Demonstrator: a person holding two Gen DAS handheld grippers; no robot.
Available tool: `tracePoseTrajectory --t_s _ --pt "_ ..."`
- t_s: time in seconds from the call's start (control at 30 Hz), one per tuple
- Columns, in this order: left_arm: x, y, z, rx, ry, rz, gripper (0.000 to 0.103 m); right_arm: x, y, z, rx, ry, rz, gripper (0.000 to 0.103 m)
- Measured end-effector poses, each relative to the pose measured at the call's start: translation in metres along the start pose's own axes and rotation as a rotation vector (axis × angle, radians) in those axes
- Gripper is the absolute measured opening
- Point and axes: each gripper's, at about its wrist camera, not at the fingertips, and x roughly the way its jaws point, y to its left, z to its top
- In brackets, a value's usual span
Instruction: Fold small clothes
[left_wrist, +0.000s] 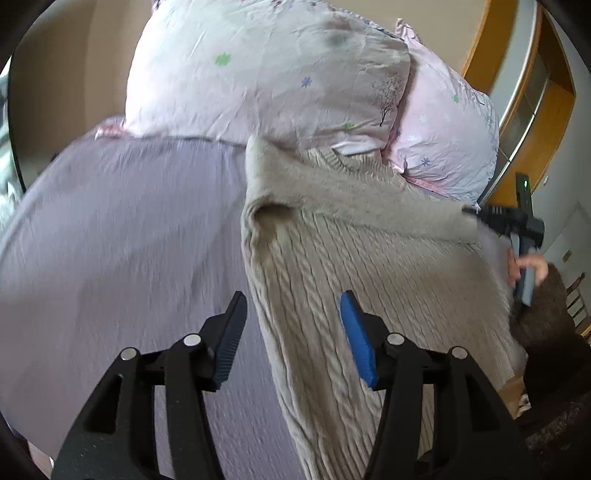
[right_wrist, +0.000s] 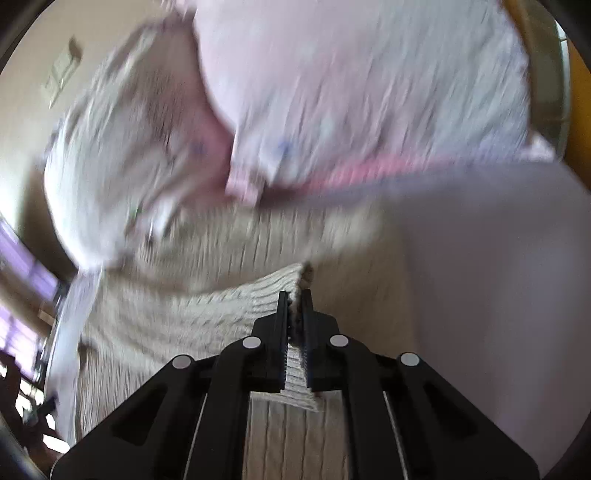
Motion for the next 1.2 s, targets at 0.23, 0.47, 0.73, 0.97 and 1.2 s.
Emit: tracePoseTrajectory --t_s 0.23,0.47,0.73,0.97,1.2 --pt "-0.004 -0.003 -0.019 0.002 0.044 -0.038 0.062 0.02 -0.008 0.007 -0.012 0.079 -0.122 0.028" --pt "-0.007 -0.001 -0.043 -0.021 0.104 -0.121 0.064 -0.066 -0.033 -0.063 0.027 0.052 0.058 0.064" --pt "-0.017 -0.011 -0.069 -0.026 0.127 -0.152 0.064 -0.117 -0.063 -0.154 0.111 0.149 0.125 0.054" --pt "-0.032 -0.023 -0.087 -0.034 0.134 -0.094 0.047 -0.139 -0.047 -0.204 0.111 0.21 0.326 0.033" --pt "-0.024 -0.016 -0.086 -0.103 0.143 -0.15 0.009 -0.134 -0.043 -0.206 0.145 0.209 0.46 0.009"
